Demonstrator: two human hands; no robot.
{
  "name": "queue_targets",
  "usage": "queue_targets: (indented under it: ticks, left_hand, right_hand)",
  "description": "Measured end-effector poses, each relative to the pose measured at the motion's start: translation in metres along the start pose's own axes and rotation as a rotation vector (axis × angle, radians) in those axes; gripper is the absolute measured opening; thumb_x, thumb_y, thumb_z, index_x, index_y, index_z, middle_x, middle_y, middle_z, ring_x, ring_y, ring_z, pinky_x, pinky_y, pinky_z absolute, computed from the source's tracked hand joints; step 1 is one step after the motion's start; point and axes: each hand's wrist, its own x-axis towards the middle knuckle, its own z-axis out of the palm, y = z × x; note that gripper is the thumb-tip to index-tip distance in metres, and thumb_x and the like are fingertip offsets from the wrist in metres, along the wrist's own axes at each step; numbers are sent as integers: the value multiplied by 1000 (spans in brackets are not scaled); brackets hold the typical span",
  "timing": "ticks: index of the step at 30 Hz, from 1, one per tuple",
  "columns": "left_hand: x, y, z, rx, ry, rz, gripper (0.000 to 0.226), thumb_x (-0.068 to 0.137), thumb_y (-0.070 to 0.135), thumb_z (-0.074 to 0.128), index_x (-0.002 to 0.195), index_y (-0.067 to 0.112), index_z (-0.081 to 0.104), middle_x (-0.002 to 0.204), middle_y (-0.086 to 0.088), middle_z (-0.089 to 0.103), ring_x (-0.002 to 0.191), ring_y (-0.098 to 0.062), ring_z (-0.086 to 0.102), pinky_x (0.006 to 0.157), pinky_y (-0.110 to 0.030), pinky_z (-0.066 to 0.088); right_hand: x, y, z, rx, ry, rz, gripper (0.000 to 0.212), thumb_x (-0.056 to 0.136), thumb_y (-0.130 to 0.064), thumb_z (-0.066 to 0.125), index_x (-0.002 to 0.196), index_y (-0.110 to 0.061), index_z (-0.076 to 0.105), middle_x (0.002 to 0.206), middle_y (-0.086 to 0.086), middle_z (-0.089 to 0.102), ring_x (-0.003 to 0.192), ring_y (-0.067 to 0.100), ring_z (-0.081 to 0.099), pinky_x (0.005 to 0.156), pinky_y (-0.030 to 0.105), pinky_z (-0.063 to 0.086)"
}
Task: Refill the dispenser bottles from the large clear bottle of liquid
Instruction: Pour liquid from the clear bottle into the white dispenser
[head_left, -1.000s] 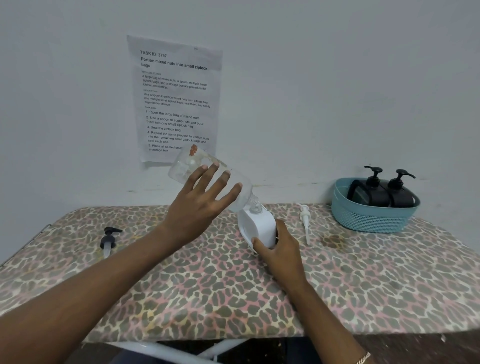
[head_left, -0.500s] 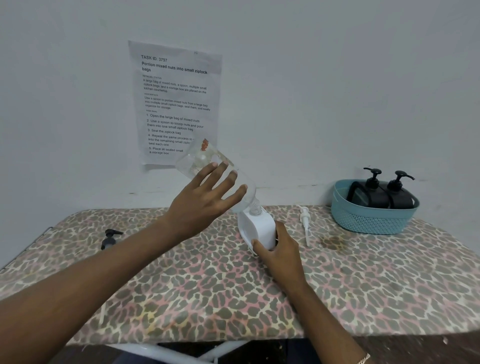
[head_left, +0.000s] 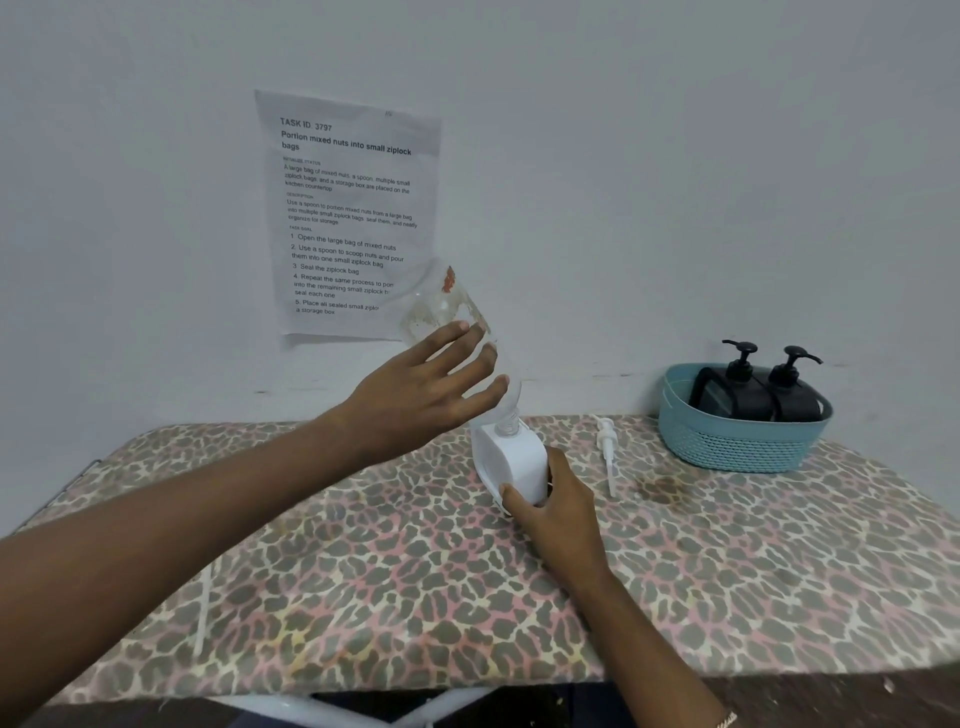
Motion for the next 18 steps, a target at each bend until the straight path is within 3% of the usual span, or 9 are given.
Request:
queue_targets:
  ticks: [6,13,18]
  left_hand:
    - [8,-7,-2,16,6,93,55,100,-9,19,135,8,57,136,-22,61,133,-45,56,125,-53,28]
    - [17,-10,-3,48,48,173,41,102,-6,33,132,7,57,134,-20,61,133,-41,56,126,-50,28]
    - [21,-11,-3,64,47,201,35,99,-3,47,131,6,57,133,-20,62,132,-41,57,126,-51,27]
  right_hand:
    - [0,-1,0,-2,2,-1,56,90,-37,78,140,-33,51,124,-18,61,106,-6,59,82,19,50]
    - [0,0,1,0,6,-1,56,90,-37,78,139,-32,52,124,-15,63,107,0,61,80,17,50]
    - [1,1,2,-6,10,2,59,90,-38,78,141,-30,51,126,-13,64,109,8,63,84,24,54]
